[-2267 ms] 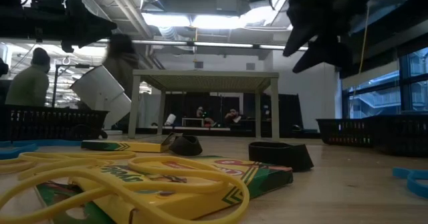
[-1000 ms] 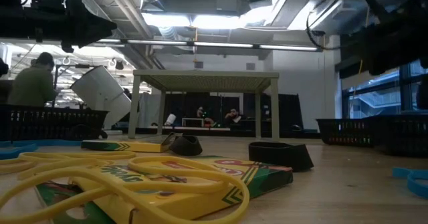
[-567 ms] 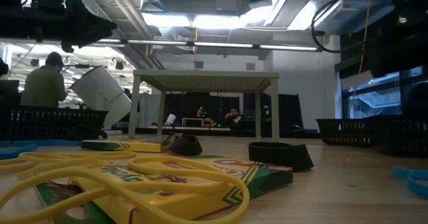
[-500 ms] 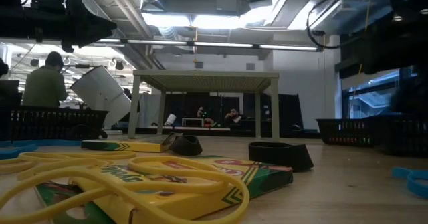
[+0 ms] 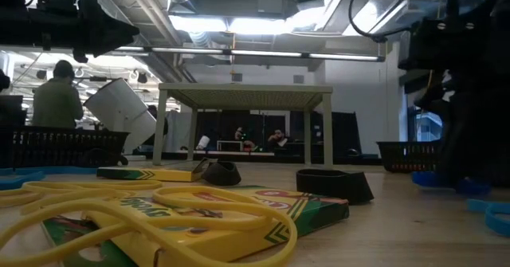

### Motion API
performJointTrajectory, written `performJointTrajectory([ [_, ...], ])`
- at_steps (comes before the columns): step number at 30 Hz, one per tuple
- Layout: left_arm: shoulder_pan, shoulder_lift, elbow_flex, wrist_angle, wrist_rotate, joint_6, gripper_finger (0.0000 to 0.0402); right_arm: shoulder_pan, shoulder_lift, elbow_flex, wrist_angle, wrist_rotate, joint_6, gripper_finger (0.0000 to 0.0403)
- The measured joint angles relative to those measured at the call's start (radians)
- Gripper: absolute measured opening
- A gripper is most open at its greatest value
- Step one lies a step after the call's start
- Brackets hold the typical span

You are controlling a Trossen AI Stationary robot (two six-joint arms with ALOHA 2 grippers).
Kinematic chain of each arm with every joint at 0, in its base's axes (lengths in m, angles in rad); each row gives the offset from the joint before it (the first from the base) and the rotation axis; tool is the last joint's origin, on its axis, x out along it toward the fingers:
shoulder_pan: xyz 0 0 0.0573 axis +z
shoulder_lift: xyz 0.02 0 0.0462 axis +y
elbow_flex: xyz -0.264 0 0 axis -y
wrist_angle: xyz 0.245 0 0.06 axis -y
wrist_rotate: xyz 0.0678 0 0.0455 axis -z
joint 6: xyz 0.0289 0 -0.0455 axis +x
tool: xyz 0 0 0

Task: Pick & Place Office Desk Supplies
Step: Put the blue spring keychain into the top black bin

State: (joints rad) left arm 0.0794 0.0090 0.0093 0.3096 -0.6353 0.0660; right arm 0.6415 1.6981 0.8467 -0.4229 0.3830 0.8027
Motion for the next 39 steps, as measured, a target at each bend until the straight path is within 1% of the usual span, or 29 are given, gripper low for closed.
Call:
performJointTrajectory([
  [4,0.000,0.000,0.000,0.000,0.000,0.000,0.0185,0.000,0.000,0.008,0.024,0.032,-0.003,0.0014],
  [7,0.000,0.000,0.000,0.000,0.000,0.000,0.0186,-0.003,-0.001,0.046,0.021,0.085,-0.040,0.0013],
  [10,0.000,0.000,0.000,0.000,0.000,0.000,0.0187,-0.015,-0.009,0.107,-0.041,0.139,-0.062,0.0013],
  [13,0.000,0.000,0.000,0.000,0.000,0.000,0.0185,-0.035,-0.022,0.181,-0.177,0.179,-0.064,0.0012],
  [20,0.000,0.000,0.000,0.000,0.000,0.000,0.0187,-0.101,-0.050,0.339,-0.594,0.280,-0.061,0.0018],
  [22,0.000,0.000,0.000,0.000,0.000,0.000,0.0186,-0.130,-0.060,0.371,-0.720,0.289,-0.045,0.0017],
  [24,0.000,0.000,0.000,0.000,0.000,0.000,0.0185,-0.169,-0.073,0.393,-0.809,0.289,-0.015,0.0016],
  [26,0.000,0.000,0.000,0.000,0.000,0.000,0.0185,-0.209,-0.096,0.395,-0.904,0.283,0.020,0.0016],
  [30,0.000,0.000,0.000,-0.001,0.000,0.000,0.0187,-0.302,-0.151,0.372,-1.008,0.282,0.103,0.0016],
  [34,0.000,0.000,0.000,-0.002,0.000,0.000,0.0185,-0.399,-0.197,0.328,-1.005,0.279,0.169,0.0016],
  [39,0.000,0.000,0.000,-0.002,0.000,0.000,0.0187,-0.526,-0.212,0.263,-1.001,0.231,0.240,0.0016],
])
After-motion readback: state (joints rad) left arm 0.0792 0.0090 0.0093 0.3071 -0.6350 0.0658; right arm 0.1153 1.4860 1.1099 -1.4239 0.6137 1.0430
